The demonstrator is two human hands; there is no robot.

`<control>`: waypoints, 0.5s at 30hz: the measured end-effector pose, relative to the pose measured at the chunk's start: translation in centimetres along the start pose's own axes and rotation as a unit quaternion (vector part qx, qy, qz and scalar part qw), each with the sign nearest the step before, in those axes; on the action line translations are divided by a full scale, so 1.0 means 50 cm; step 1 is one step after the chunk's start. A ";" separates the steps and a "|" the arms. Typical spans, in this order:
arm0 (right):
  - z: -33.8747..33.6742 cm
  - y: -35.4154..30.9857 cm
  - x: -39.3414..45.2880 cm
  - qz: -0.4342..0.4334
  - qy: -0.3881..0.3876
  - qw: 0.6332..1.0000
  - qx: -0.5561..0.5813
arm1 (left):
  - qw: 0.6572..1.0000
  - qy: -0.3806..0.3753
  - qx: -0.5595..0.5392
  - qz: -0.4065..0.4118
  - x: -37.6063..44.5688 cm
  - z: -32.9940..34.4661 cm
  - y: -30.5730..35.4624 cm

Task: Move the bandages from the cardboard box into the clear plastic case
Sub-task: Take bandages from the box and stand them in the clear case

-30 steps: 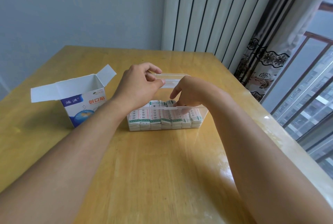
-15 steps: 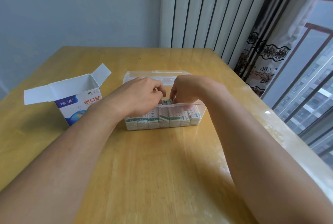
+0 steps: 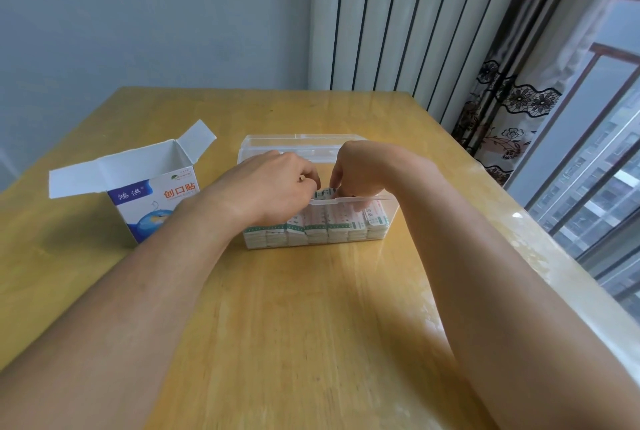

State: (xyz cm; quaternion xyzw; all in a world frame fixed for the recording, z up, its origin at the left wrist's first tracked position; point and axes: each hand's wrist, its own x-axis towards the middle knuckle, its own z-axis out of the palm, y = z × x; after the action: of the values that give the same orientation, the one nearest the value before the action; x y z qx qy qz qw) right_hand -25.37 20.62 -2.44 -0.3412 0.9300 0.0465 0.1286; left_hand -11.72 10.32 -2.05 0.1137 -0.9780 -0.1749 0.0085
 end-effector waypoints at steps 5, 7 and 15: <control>0.005 -0.003 0.007 -0.001 -0.002 1.000 -0.005 | 1.000 0.011 -0.008 0.003 0.004 0.004 -0.004; 0.006 -0.004 0.008 0.000 0.002 1.000 -0.006 | 1.000 0.012 -0.005 0.003 0.006 0.006 -0.005; 0.003 -0.005 0.000 -0.005 -0.005 1.000 0.008 | 1.000 0.004 -0.006 0.000 0.006 0.006 -0.012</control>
State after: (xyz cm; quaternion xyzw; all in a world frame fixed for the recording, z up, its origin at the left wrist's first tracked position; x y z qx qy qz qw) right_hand -25.17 20.44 -2.60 -0.3449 0.9279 0.0402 0.1359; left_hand -11.92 9.81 -2.53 0.1140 -0.9769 -0.1805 0.0129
